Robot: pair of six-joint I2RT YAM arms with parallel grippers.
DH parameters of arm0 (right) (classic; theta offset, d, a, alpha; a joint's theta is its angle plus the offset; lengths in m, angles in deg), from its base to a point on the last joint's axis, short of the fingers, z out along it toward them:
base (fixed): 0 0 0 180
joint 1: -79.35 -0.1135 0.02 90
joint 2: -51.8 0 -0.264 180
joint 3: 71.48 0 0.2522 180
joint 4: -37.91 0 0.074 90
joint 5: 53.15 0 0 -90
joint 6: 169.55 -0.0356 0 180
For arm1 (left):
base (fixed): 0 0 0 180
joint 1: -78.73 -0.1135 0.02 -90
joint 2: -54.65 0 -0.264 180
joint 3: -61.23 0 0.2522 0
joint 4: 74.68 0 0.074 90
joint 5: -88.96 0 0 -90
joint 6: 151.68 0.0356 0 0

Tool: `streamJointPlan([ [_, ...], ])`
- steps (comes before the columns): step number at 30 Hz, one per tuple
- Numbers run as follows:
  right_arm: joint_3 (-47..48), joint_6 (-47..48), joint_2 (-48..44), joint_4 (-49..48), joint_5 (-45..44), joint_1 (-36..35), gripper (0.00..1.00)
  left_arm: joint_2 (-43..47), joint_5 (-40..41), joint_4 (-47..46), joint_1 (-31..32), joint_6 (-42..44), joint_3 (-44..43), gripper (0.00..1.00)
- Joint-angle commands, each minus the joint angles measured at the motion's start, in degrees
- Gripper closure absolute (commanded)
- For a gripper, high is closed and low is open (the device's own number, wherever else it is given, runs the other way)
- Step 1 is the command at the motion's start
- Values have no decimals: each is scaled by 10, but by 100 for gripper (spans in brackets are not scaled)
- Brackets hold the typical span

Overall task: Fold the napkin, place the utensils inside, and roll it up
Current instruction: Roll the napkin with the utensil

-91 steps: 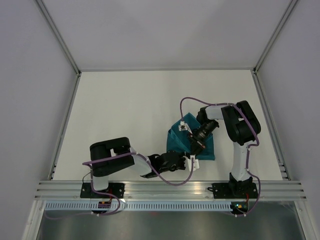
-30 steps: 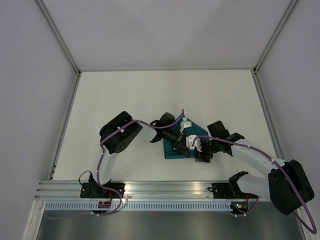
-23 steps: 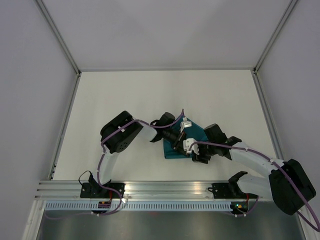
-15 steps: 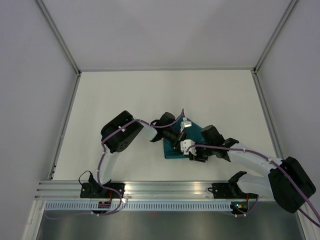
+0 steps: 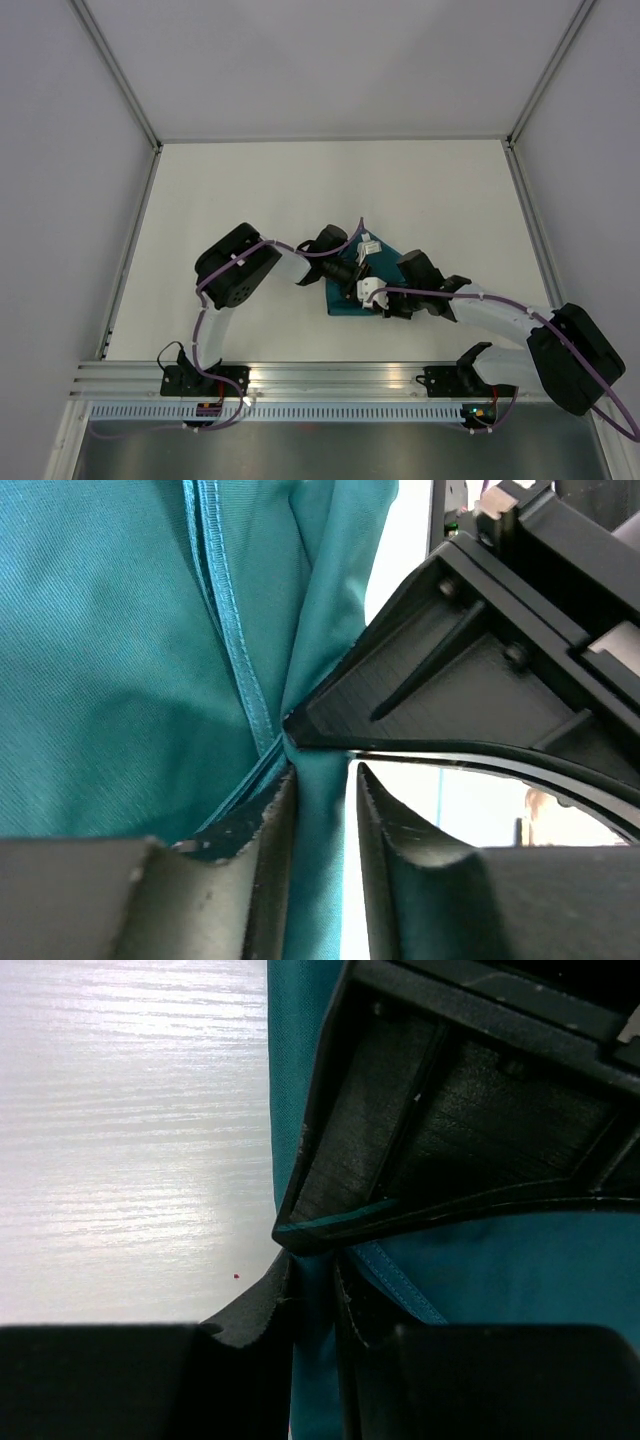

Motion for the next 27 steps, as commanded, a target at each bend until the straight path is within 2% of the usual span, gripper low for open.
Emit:
streamJointPlan([
  [1,-7,-7,20,5,7,-4,84,25,85,9,-6,-6,28,63],
  [8,10,-1,42,40,20,-3,87,81,151,-7,-20,-3,60,60],
  [13,33,5,71,73,35,0,89,166,217,-78,-39,0,130,61],
  [17,43,10,85,85,44,7,90,253,329,-136,-41,24,194,57],
  [22,65,25,114,113,65,24,90,338,395,-200,-38,53,262,55],
  [24,79,31,132,123,76,33,91,367,454,-272,-15,96,314,55],
  [27,97,44,155,144,92,48,90,407,559,-310,31,171,353,55],
])
